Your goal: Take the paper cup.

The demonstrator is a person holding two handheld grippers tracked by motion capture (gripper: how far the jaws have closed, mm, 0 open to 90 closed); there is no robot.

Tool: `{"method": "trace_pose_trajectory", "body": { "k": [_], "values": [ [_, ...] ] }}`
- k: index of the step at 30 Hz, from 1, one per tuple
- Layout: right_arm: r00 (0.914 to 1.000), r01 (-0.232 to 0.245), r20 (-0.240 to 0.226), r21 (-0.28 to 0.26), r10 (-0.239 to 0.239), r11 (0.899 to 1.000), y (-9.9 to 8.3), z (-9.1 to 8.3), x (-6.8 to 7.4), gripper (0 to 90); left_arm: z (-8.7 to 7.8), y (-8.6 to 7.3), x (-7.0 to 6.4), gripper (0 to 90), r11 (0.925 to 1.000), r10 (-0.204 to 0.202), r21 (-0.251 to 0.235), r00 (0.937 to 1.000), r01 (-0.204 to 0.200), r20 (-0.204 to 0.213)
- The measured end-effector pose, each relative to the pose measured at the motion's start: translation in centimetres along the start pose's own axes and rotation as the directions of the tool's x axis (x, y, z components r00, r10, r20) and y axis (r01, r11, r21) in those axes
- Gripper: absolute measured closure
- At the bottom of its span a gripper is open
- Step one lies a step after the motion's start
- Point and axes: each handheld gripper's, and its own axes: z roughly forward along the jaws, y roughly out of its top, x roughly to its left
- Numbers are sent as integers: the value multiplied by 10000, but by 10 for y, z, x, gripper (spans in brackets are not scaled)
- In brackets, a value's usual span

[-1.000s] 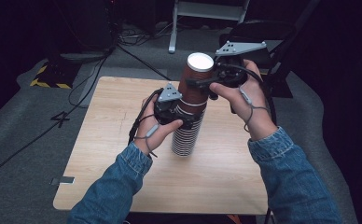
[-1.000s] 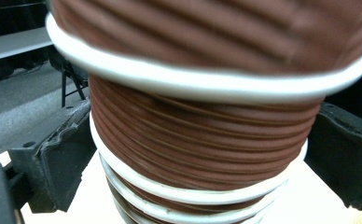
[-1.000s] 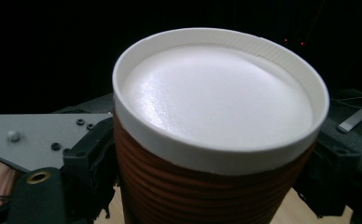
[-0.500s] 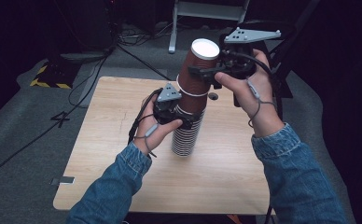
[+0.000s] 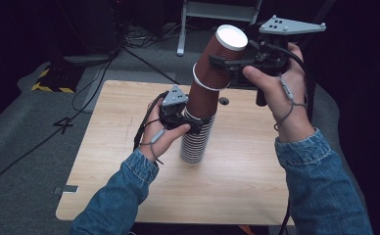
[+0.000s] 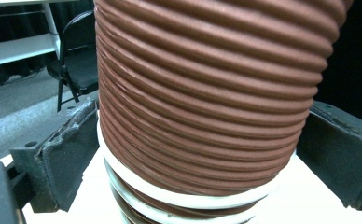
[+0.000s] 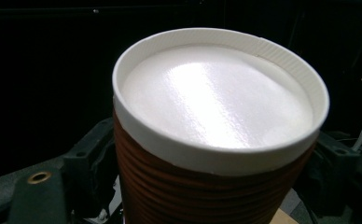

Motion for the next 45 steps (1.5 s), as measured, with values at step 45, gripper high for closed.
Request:
{"method": "trace_pose_trajectory", "body": {
  "k": [45],
  "values": [
    [9851, -1327, 983, -869, 1410, 9873, -136, -84, -55, 195, -56, -45, -14, 168, 9972, 14, 749, 10000, -7, -87]
  ]
}}
